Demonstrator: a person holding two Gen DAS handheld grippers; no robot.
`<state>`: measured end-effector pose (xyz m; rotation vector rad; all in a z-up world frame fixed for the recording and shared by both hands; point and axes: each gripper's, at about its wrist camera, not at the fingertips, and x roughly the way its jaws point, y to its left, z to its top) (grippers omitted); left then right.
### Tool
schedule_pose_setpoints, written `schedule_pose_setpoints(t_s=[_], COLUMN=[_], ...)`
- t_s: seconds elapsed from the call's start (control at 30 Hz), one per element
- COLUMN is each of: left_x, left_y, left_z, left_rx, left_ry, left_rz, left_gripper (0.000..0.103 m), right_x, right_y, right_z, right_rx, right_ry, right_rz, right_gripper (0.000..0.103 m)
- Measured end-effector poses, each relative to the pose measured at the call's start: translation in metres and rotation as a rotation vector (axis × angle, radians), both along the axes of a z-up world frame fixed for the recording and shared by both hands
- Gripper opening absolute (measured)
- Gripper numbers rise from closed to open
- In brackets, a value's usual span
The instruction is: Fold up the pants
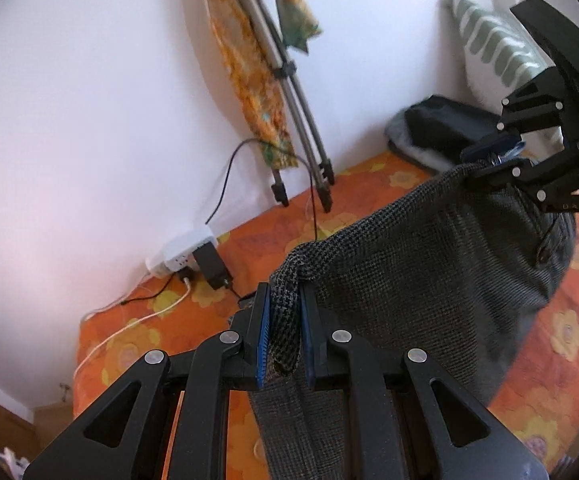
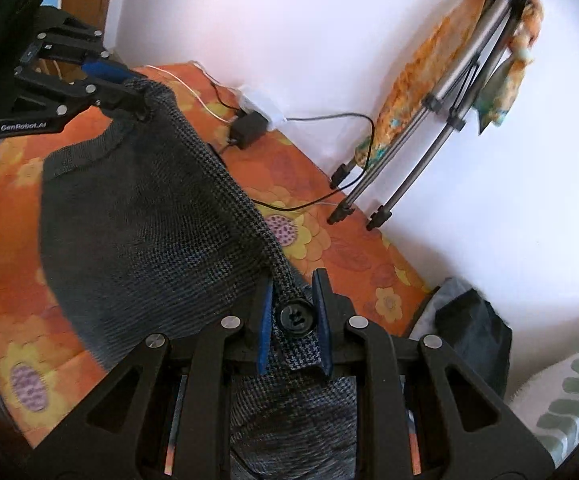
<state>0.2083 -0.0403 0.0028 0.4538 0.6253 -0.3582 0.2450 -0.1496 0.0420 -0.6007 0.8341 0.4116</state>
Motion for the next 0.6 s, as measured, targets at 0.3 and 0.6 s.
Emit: schedule_pose_setpoints(t_s=[0.3,0.6], left_x=[0.06,0.099], left_y=[0.004,0.001], left_z=[-0.053,-0.089], left_rx=[0.023,0.036], left_ry=[0.091,0.146], left_rz=[0.055,0.1], left_gripper=[0.012,0.012], right_x=[0.075,0.087], right_y=[0.001,-0.046], right_z=[-0.069,-0.064], right_rx=[0.006,0.145], right_ry=[0.059,0.034], right_rz=[-0.005,-0.152], right_gripper=[0.02,0.051])
